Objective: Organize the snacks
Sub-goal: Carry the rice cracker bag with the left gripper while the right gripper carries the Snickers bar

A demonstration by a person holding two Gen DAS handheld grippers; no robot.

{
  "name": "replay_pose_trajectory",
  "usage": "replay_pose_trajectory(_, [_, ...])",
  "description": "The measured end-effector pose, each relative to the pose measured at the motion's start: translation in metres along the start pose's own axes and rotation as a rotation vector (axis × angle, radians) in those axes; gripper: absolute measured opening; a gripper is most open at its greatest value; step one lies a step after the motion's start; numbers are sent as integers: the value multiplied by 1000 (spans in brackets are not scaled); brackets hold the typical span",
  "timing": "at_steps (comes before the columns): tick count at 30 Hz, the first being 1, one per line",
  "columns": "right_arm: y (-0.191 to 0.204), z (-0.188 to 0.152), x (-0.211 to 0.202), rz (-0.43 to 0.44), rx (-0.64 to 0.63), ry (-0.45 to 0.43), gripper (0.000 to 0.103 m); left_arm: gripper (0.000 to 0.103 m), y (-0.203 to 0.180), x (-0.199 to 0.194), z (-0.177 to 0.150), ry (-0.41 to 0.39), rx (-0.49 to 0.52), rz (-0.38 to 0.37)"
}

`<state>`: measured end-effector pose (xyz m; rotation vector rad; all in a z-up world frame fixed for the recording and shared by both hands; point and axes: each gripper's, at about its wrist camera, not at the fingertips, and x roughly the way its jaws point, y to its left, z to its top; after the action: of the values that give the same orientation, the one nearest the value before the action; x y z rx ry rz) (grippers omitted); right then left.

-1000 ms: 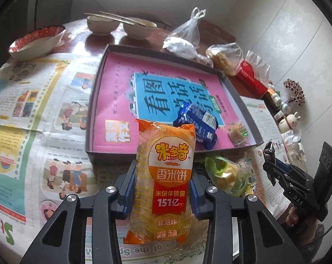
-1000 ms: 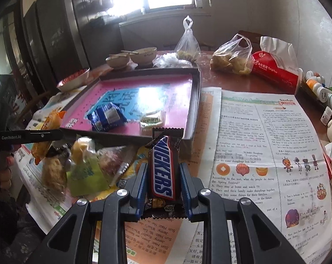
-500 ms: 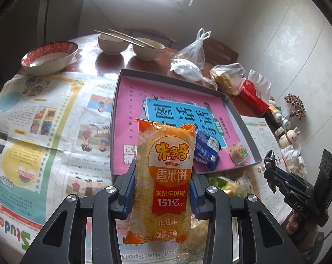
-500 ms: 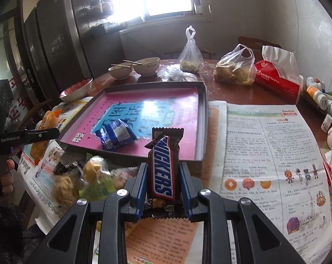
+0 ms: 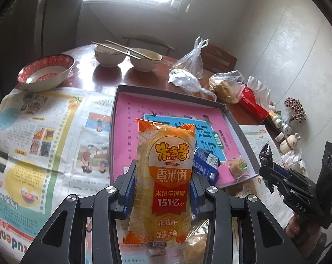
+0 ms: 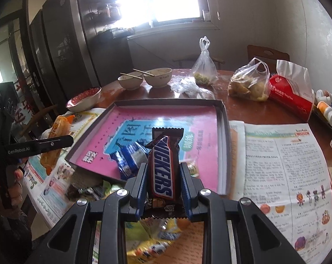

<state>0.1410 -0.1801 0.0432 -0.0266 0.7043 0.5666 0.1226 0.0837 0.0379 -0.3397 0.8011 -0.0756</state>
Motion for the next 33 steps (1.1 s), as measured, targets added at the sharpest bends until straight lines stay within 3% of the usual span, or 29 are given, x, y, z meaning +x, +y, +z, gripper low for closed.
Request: replay_pose_trajectory(33, [10,27,41,-12,47,26,28,41,2,47,19,30,8,7])
